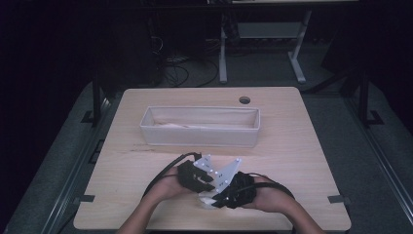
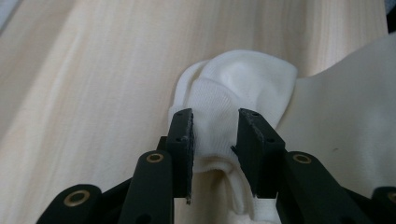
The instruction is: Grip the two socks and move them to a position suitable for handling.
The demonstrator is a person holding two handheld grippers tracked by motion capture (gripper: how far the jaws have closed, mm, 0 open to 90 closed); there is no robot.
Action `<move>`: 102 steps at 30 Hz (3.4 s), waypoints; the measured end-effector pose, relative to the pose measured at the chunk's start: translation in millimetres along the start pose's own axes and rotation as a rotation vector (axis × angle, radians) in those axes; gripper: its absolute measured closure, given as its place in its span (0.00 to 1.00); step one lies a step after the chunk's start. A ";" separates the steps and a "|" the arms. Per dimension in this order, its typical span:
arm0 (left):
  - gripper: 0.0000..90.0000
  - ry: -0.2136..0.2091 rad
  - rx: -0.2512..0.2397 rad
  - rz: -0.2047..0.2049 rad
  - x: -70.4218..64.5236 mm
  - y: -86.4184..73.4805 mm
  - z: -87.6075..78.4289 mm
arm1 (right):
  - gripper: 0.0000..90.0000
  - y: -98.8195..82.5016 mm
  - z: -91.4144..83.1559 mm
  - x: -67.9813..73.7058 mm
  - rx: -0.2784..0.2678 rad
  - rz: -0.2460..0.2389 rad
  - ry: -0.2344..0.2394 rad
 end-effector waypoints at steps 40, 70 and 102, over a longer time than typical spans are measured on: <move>0.77 -0.049 -0.032 0.056 -21.0 2.6 -15.1 | 0.89 -10.7 -3.5 -2.4 0.006 0.022 0.000; 0.78 -0.087 -0.062 -0.014 -5.7 -8.8 -30.7 | 0.89 -8.5 -7.6 -19.1 0.013 0.049 -0.012; 0.80 -0.026 -0.072 -0.023 7.0 -9.1 -34.1 | 0.89 -9.6 -3.6 -24.5 0.032 0.110 0.001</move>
Point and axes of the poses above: each handheld gripper's, and its own axes: z roughly forward along the jaws, y roughly out of its top, x roughly to its left, the point moved 10 cm from there along z, roughly forward along the jaws, and after that the axes turned 10 degrees about -z, right-handed, at the moved point
